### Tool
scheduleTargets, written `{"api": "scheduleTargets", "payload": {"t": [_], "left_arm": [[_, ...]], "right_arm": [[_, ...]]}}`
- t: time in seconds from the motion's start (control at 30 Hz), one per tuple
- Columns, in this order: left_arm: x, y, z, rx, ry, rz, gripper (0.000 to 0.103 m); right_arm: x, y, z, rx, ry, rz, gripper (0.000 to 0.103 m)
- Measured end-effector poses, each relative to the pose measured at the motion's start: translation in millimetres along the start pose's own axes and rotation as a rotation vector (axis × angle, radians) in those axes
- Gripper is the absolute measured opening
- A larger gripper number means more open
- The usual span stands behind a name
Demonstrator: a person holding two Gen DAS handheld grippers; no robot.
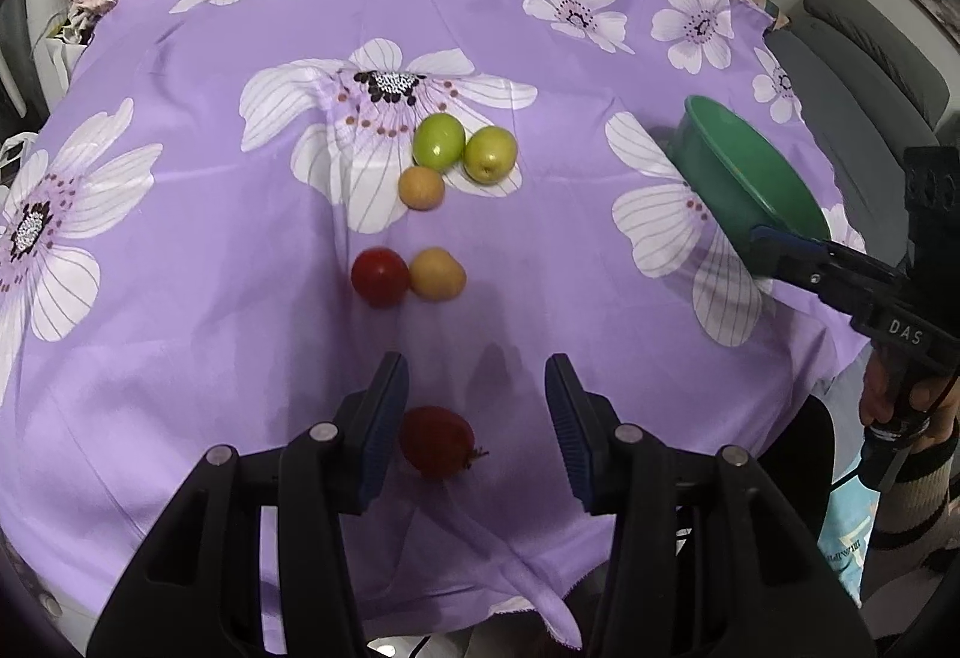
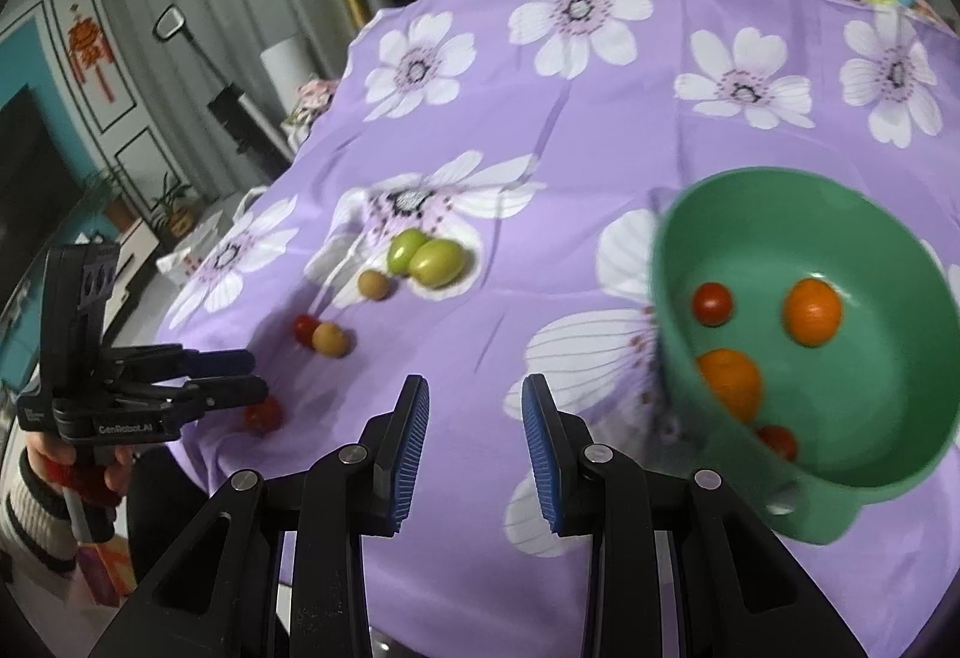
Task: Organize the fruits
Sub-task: 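Move the left gripper to the small yellow fruit and grasp it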
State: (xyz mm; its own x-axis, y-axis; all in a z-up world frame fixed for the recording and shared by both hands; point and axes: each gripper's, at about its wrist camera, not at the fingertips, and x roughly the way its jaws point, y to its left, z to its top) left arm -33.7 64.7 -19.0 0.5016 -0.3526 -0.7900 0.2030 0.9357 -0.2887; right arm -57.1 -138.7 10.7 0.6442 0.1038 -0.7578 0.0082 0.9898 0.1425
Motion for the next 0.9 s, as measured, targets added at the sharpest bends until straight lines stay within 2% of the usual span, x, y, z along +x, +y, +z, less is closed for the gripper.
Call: {"api": "scheduleTargets", "payload": {"t": [0.23, 0.53, 0.73, 0.9], "left_arm": [[2, -1, -5, 0.015, 0.009, -0.018, 0.047], [24, 2, 13, -0.012, 0.042, -0.047, 0.045], [43, 7, 25, -0.027, 0.088, -0.024, 0.045], [47, 14, 34, -0.042, 0.083, -0.012, 0.045]], "right_arm": [[18, 17, 2, -0.038, 0.046, 0.039, 0.032], [27, 29, 5, -0.067, 0.068, 0.050, 0.032], [31, 28, 6, -0.060, 0.077, 0.041, 0.032], [32, 26, 6, -0.058, 0.078, 0.042, 0.032]]}}
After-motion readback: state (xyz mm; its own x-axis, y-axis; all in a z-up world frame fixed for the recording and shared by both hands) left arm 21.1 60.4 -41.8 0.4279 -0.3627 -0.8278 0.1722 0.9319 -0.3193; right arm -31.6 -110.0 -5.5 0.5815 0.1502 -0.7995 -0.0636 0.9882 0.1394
